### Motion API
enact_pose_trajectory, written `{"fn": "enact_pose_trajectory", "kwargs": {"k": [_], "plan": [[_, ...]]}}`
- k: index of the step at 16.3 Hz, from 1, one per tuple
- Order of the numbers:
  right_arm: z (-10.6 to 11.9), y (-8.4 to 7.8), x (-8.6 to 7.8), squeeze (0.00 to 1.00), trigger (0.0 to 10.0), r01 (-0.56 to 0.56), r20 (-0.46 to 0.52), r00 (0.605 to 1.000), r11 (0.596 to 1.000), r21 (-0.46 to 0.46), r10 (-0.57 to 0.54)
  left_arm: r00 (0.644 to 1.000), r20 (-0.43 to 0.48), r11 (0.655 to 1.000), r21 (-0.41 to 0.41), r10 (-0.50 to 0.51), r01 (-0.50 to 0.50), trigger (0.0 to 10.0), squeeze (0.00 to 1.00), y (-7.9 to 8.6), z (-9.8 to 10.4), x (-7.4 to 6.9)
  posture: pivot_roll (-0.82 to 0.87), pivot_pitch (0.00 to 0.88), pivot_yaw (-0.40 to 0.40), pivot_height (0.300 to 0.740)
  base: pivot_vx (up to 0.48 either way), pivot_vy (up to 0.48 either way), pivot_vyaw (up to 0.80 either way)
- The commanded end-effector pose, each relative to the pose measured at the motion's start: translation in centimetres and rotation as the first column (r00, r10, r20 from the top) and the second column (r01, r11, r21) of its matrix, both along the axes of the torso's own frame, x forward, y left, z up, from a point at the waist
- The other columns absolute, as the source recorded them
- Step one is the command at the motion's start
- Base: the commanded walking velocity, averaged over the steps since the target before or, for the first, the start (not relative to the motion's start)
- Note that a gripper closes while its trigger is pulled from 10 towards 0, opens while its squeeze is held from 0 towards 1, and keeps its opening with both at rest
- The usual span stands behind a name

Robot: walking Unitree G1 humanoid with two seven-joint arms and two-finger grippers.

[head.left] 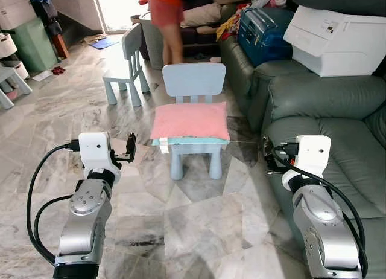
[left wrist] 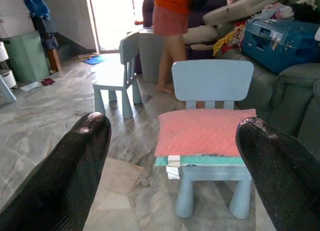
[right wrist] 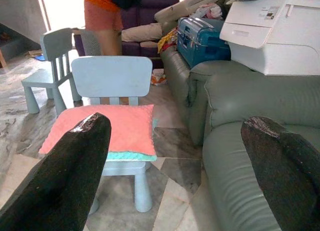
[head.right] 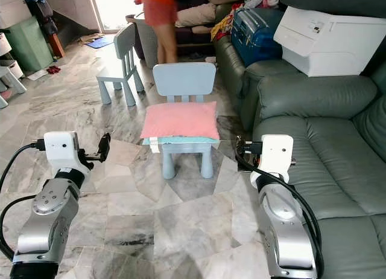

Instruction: Move the pillow to the sofa

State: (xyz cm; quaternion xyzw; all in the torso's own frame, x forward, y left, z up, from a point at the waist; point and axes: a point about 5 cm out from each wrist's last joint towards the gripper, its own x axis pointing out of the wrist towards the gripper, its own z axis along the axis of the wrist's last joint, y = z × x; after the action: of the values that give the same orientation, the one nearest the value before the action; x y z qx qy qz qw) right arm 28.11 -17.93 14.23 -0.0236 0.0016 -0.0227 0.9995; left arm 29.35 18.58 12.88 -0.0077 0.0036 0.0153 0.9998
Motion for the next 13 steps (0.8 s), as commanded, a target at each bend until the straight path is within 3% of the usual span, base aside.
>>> {"fn": "enact_pose_trajectory", "kwargs": {"k": [1,13], "plan": [[0.48,0.17,0.19,0.0,10.0,-0.005,0.015,1.0,1.0,-0.004,0.005,1.0,-0.001,1.0,0.006,-0.003,0.003,10.0,0.0,0.02,-0.04,0.04,-0.09,0.0,0.06,0.74,0.0,0.0,0.0],[0.38,0.95,0.82,0.0,10.0,-0.055,0.03,0.998,0.998,0.017,0.055,1.0,0.003,1.0,0.023,0.013,-0.013,10.0,0.0,-0.32,-0.15,0.06,-0.08,0.0,0.056,0.74,0.0,0.0,0.0]]}}
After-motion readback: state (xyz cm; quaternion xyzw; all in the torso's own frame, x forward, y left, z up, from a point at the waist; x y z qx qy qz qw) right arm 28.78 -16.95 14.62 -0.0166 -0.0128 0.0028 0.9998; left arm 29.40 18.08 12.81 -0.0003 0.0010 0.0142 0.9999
